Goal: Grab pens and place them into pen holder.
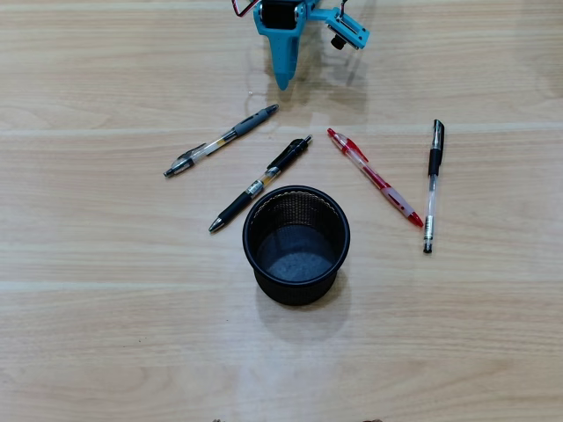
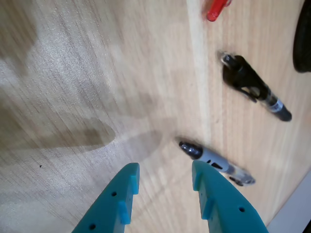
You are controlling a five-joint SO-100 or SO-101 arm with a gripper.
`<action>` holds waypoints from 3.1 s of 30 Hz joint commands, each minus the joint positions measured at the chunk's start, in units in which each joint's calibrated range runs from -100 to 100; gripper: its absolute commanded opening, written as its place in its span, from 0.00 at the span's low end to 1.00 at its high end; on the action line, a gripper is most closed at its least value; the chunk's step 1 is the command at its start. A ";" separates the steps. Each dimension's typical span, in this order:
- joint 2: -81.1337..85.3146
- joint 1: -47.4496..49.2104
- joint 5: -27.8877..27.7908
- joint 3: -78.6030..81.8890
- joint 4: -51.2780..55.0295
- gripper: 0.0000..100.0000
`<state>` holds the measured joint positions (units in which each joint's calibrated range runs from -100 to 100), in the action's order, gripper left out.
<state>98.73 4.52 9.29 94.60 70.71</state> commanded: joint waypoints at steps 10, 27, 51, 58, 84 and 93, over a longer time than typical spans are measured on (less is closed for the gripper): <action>-1.18 -0.32 0.07 -2.11 1.87 0.13; -1.18 -0.32 0.07 -2.11 1.87 0.13; -1.18 -4.52 0.12 -1.66 1.09 0.14; -1.18 -4.84 0.12 -1.66 1.01 0.13; -15.47 -7.98 1.01 -13.43 -4.75 0.14; -75.40 -11.61 -0.76 -77.17 1.87 0.14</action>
<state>50.32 -5.78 11.42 50.33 66.41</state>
